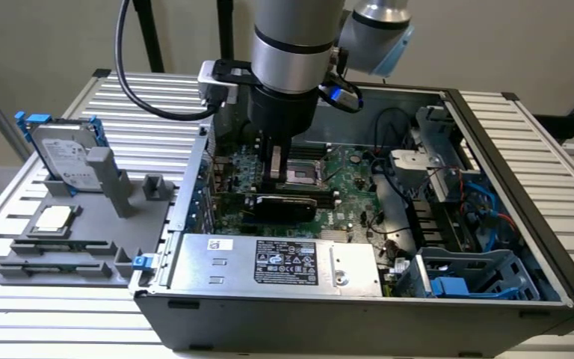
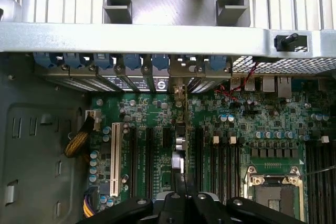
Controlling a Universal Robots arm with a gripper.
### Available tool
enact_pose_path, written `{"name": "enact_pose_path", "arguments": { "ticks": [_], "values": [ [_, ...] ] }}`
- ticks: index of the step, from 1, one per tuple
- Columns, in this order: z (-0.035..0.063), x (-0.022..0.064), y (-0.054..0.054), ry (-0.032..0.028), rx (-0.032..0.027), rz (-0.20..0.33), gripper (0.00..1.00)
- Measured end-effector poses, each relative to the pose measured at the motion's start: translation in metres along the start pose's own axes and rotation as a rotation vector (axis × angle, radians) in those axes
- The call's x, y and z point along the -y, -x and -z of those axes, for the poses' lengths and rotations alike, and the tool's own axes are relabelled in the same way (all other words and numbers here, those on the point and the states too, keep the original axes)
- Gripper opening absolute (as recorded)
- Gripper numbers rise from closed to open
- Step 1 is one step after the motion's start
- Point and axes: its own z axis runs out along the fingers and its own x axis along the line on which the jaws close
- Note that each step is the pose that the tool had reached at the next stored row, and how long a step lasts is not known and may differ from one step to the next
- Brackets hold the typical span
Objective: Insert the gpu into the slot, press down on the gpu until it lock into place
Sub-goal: 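Insert the gpu into the slot, then press down on the gpu until it lock into place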
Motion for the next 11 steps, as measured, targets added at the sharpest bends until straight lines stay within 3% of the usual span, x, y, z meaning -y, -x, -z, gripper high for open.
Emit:
{"name": "enact_pose_path", "arguments": {
  "ticks": [11],
  "values": [
    [0.0000, 0.0000, 0.0000, 0.0000, 0.0000, 0.000, 0.11]
  ]
}}
